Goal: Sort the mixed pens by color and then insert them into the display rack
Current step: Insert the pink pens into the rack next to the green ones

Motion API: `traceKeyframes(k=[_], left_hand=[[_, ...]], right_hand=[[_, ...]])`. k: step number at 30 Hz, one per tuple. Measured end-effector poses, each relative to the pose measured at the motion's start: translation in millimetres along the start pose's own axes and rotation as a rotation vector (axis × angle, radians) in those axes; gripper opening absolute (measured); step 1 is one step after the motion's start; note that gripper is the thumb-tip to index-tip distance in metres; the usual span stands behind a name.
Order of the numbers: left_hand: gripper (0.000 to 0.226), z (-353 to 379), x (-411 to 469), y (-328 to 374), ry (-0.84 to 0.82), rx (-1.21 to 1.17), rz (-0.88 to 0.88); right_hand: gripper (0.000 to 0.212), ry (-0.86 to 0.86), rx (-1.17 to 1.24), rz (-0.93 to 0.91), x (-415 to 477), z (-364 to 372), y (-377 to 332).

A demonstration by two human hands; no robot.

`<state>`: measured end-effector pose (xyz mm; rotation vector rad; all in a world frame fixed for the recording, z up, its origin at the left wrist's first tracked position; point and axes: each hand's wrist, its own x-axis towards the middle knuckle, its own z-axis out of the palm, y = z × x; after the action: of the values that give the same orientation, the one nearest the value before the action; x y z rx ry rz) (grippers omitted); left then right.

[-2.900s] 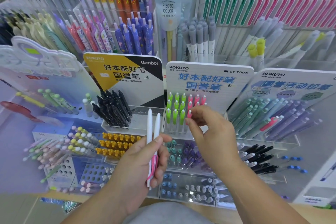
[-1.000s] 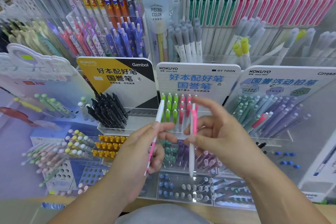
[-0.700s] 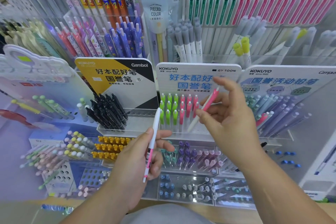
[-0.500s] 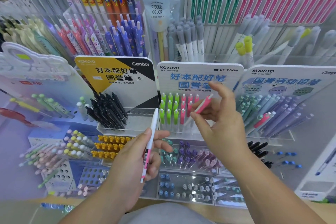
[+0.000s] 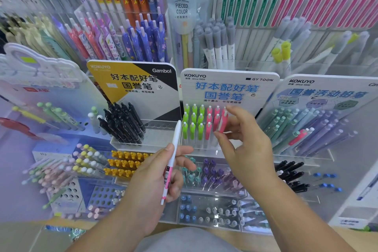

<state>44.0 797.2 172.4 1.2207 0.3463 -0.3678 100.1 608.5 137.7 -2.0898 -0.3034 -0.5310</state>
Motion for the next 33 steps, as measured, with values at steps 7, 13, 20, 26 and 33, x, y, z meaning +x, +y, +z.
traceKeyframes(k=[7, 13, 20, 26, 33], left_hand=[[0.044, 0.4, -1.0, -0.5, -0.013, 0.003, 0.015], [0.045, -1.8, -2.3, -2.9, -0.012, 0.021, 0.024], [0.044, -3.9, -3.7, -4.0, -0.009, 0.03, 0.027], [0.046, -5.6, -4.3, -3.9, -0.011, 0.043, 0.029], [0.044, -3.0, -5.7, -1.2, -0.023, 0.001, -0.006]], right_hand=[[0.064, 0.038, -0.052, -0.06, -0.9, 5.7, 3.0], [0.057, 0.073, -0.116, -0.108, -1.8, 6.0, 4.6], [0.056, 0.103, -0.071, -0.092, -0.5, 2.5, 6.3], [0.057, 0.091, -0.131, -0.123, -7.4, 4.6, 13.0], [0.034, 0.052, -0.251, -0.205, -10.3, 11.6, 23.6]])
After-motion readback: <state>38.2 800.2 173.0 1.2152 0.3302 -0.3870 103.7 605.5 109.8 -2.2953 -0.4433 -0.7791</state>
